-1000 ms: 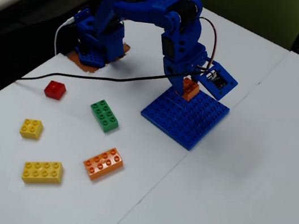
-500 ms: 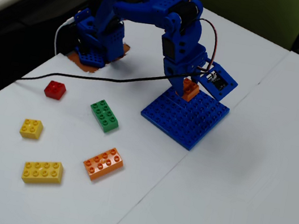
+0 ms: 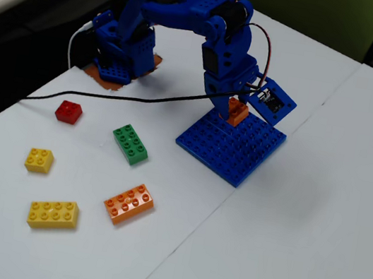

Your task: Pick up the 2x2 orange block and go up the 8x8 blue block.

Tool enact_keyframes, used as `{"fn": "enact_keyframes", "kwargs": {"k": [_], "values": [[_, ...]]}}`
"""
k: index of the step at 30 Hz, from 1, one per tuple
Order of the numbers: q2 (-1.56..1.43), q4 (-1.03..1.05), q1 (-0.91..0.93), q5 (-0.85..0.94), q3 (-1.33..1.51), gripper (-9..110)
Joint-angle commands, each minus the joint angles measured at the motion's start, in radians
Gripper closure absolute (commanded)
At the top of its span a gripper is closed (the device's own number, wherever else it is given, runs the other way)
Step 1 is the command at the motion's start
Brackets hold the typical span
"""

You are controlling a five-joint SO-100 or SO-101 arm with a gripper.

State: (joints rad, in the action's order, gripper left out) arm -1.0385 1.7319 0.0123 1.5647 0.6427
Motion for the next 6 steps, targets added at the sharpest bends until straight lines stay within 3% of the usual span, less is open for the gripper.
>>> {"fn": "enact_keyframes", "kwargs": {"k": [1,6], "values": [[-0.012,0.002,0.003,0.011,-0.051,101],[-0.012,0.002,0.005,0.011,-0.051,101]]}}
